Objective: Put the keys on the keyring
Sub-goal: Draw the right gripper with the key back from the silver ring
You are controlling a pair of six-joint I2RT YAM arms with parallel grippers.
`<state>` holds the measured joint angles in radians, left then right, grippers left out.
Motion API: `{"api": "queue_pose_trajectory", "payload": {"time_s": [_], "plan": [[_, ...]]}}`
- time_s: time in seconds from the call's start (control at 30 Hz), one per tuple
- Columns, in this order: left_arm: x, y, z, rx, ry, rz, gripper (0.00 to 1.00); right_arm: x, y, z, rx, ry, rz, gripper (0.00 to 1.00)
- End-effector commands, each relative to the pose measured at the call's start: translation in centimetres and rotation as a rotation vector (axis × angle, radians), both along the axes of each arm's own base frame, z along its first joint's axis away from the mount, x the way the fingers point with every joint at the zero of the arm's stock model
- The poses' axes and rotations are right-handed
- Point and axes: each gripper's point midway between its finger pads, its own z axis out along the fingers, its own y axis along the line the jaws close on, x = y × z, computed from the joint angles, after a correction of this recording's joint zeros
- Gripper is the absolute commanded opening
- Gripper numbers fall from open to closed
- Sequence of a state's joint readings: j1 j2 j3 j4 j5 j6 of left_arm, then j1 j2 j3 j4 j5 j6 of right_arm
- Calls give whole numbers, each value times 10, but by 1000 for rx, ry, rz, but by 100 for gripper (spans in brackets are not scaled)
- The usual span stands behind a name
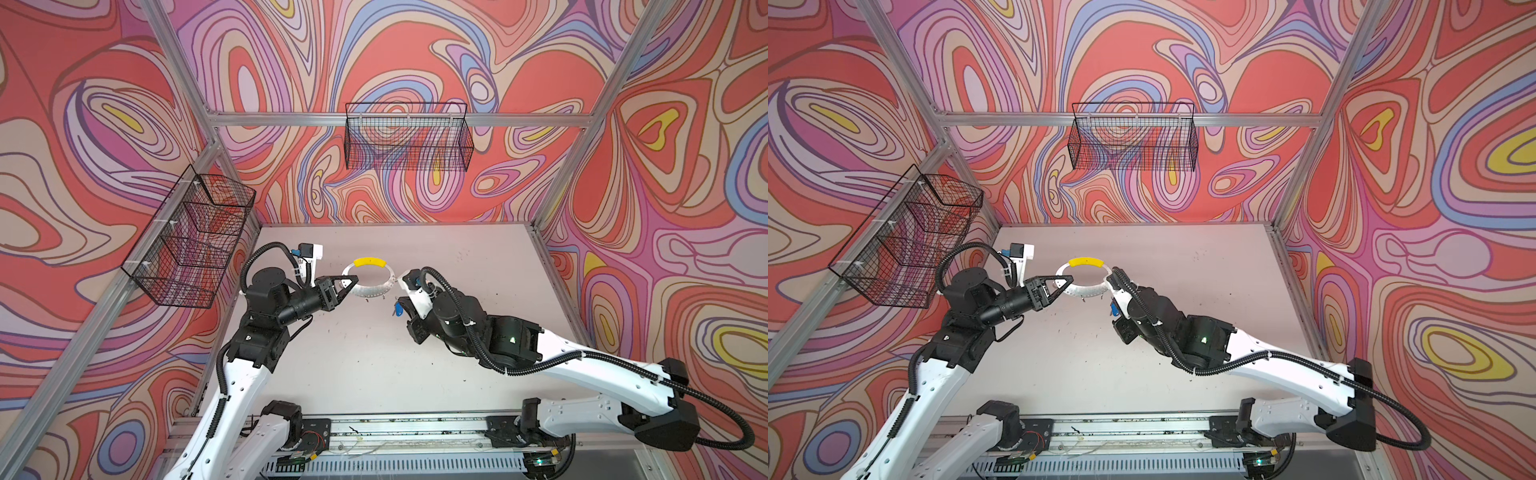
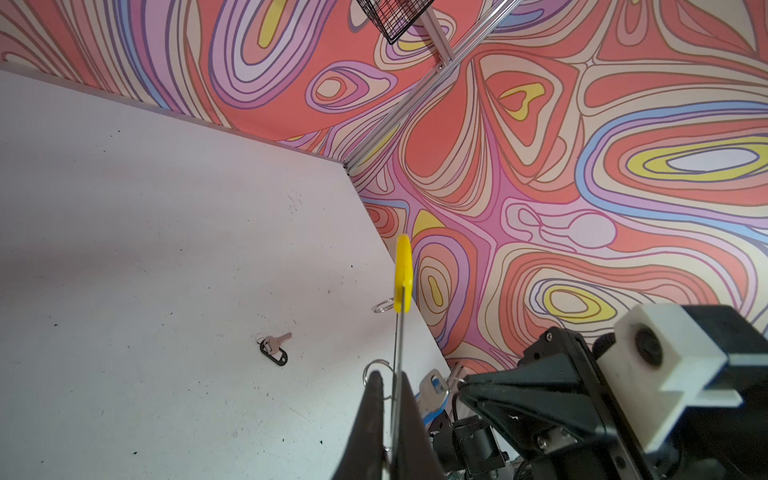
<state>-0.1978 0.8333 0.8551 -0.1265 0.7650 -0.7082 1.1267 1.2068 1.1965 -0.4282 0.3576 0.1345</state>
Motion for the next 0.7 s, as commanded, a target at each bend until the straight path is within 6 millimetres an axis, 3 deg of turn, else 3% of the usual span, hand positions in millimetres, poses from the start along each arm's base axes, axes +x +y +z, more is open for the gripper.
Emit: {"api": "queue_pose_trajectory", "payload": {"time_s": [0.0,0.2,0.47,0.67], "plan": [[-1,5,20,5,-52,45,0,-4,0,-2,68,76,33,0],[4,13,23,-8,-72,110,0,-8,15,-9,104,129,81,0],[-2,12,22,29,-114,95,0,15,18,-2,186,210,129,0],[-4,13,23,38,-132,102,0,16,26,-8,181,235,160,0]]}}
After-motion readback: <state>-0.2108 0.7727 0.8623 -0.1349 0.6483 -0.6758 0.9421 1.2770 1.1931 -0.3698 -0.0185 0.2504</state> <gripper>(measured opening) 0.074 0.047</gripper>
